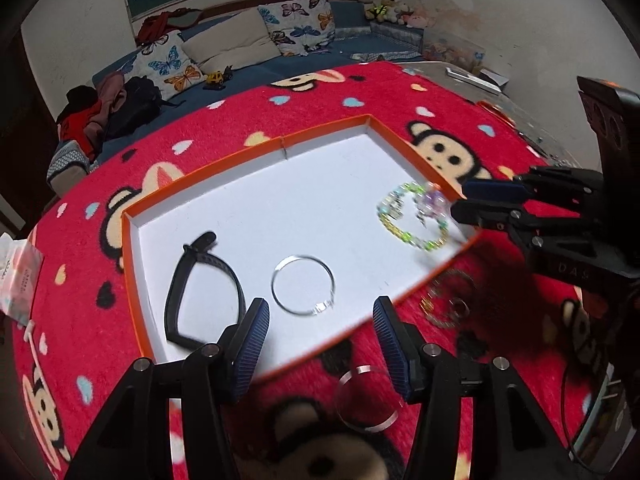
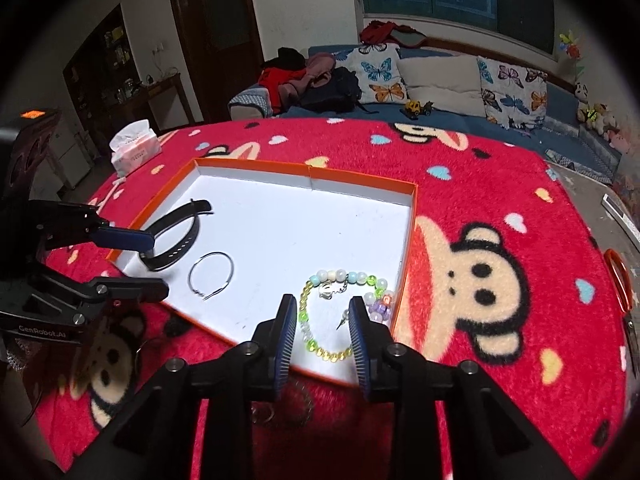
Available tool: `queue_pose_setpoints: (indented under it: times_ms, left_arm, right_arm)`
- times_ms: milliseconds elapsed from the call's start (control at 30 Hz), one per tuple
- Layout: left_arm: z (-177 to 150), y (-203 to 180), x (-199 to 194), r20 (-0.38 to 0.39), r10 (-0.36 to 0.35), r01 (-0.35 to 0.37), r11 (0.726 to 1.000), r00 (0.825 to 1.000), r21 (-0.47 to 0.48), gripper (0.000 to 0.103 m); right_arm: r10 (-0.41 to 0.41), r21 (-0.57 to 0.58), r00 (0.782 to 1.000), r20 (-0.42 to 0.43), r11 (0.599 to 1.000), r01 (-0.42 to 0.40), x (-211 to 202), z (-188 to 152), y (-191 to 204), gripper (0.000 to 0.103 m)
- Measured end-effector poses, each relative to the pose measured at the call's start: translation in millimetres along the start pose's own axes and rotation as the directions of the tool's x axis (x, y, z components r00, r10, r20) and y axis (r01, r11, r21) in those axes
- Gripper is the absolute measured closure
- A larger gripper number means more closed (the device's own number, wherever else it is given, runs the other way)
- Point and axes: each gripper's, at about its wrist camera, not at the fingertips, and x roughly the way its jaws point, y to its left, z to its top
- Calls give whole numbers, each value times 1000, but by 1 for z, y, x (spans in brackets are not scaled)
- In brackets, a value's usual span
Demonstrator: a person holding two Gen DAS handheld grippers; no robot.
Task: Organize jewelry
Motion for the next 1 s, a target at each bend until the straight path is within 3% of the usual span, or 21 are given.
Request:
queue_pose_setpoints:
  times_ms: [133, 500, 733, 1000]
  left_arm:
    - [-20, -9, -16, 9, -9, 9, 1000, 1000, 0, 37]
    - [-73, -19, -18, -43, -30, 30, 999, 999, -20, 37]
    - [-83, -14, -14, -51, -37, 35, 998, 998, -44, 37]
    - [-85, -14, -9, -59, -31, 29, 999, 998, -38, 37]
  right_arm:
    - [6, 2, 1000, 14, 1000, -6, -12, -7, 5, 65]
    - [25, -6, 999, -21, 1000, -25, -22, -38, 19, 58]
    - [44, -30, 996, -76, 998, -46, -11, -59, 32, 58]
    - [79, -27, 993, -87, 996, -82, -3, -58, 38, 58]
